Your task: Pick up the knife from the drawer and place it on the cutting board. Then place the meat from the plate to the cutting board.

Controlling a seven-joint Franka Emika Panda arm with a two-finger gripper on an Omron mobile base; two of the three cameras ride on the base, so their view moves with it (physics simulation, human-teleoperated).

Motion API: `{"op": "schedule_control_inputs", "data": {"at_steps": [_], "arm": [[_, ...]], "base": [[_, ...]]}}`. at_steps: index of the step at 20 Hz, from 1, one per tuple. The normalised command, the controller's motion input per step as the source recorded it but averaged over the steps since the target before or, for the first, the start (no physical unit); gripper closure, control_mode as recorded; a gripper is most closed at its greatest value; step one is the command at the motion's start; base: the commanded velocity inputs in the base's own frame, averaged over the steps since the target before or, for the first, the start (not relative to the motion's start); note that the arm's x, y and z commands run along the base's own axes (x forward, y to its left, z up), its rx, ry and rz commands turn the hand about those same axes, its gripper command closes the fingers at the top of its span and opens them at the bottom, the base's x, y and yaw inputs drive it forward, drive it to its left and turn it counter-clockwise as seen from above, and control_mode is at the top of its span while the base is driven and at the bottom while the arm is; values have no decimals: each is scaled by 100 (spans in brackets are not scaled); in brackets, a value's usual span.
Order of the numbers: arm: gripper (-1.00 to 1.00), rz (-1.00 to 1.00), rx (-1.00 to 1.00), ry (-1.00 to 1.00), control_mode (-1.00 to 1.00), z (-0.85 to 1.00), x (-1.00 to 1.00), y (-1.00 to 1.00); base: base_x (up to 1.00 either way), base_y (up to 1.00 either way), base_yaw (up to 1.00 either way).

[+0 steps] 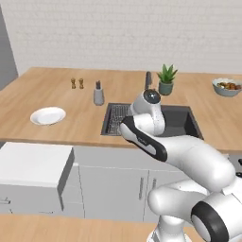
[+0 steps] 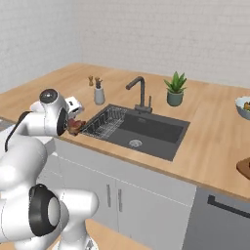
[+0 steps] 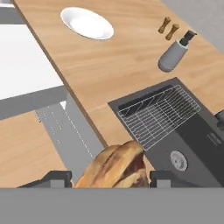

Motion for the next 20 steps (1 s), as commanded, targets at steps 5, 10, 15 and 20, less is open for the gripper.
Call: {"op": "schedule_control_inputs", "data": {"at_steps": [5, 10, 15, 20], "arm": [[100, 0, 0, 0, 100, 0, 0, 0], [100, 0, 0, 0, 100, 0, 0, 0], [100, 0, 0, 0, 100, 0, 0, 0], [100, 0, 0, 0, 100, 0, 0, 0]], "base": [[0, -96, -18], [0, -92, -20], [10, -82, -19], [54, -46, -10]]}}
